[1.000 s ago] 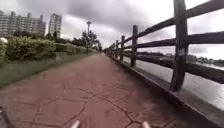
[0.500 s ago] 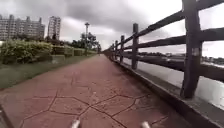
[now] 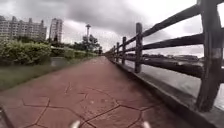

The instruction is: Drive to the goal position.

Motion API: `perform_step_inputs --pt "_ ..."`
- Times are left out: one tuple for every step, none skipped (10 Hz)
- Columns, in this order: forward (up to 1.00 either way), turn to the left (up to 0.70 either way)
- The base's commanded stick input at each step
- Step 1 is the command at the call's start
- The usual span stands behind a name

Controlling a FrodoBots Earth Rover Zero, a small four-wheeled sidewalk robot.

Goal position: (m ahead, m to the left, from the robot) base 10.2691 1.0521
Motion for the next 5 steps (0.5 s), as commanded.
perform_step_inputs --pt "0.50 0.00" --pt "0.50 0.00" --pt "0.50 0.00" --pt "0.50 0.00" --pt "0.50 0.00"
